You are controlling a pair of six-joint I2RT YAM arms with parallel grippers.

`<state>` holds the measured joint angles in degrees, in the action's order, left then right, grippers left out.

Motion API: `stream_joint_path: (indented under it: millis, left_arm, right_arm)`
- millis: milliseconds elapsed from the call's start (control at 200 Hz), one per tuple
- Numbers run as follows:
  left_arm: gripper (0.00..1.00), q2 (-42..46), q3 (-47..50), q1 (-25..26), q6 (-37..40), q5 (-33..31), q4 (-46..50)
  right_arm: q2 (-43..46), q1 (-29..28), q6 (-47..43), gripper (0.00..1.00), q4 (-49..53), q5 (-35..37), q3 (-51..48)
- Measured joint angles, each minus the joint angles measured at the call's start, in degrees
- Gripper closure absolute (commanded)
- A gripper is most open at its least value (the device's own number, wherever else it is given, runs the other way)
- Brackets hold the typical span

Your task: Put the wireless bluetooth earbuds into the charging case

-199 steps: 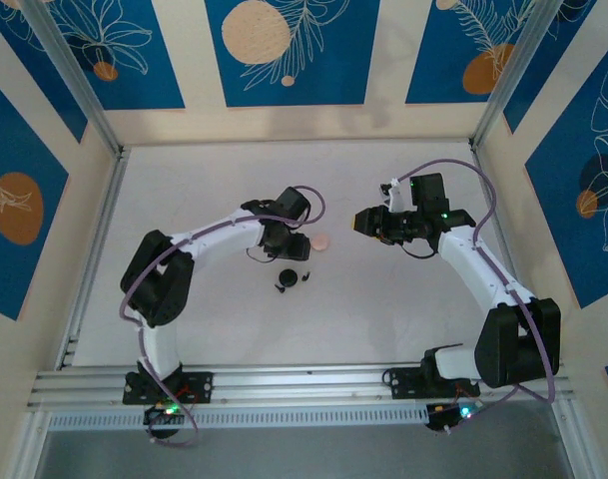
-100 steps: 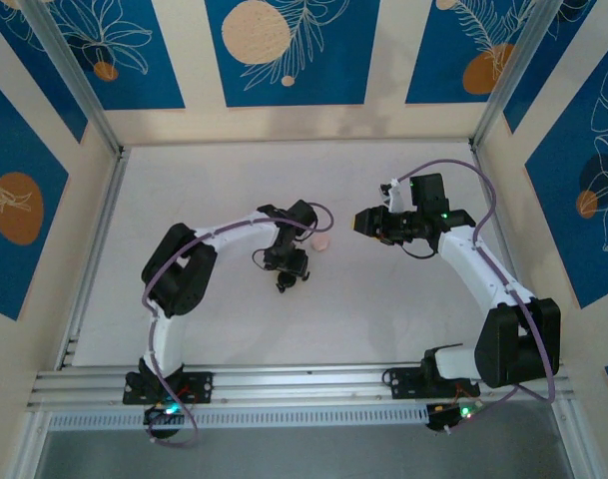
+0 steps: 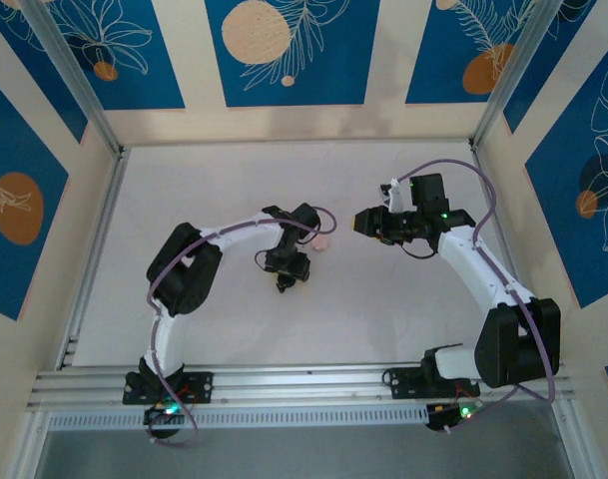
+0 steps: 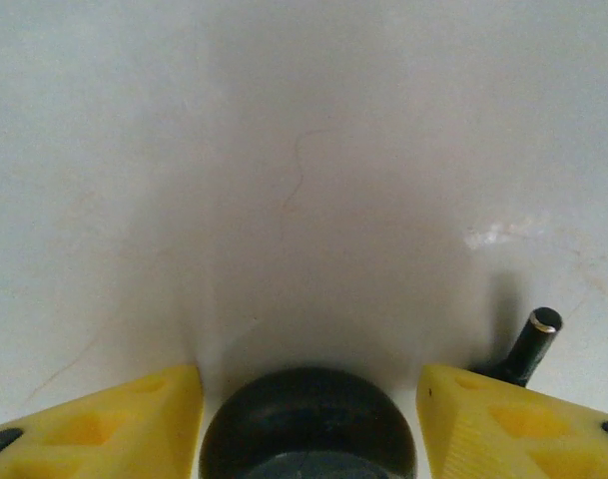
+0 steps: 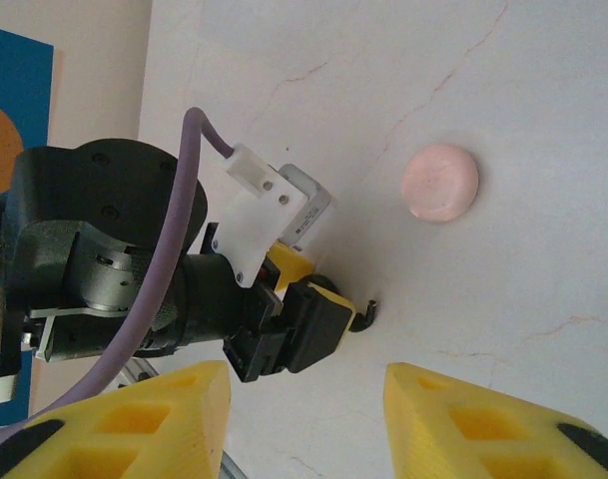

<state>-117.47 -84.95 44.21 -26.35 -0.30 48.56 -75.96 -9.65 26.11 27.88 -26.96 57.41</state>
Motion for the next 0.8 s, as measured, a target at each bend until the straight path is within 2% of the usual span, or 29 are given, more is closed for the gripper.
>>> stream_joint_path:
  millis: [350, 800]
  left_arm:
    - [0.45, -0.11, -0.09, 1.05, 1.07, -1.33, 2.99]
    - [0.63, 0.50, 0.00, 1.36, 3.78, -3.52, 2.23]
  right_arm:
    - [0.00, -0.07, -0.15, 0.55, 0.00, 0.00, 0.00]
    - [0.00, 0.09, -0.33, 0.55, 0.22, -0.28, 0.09]
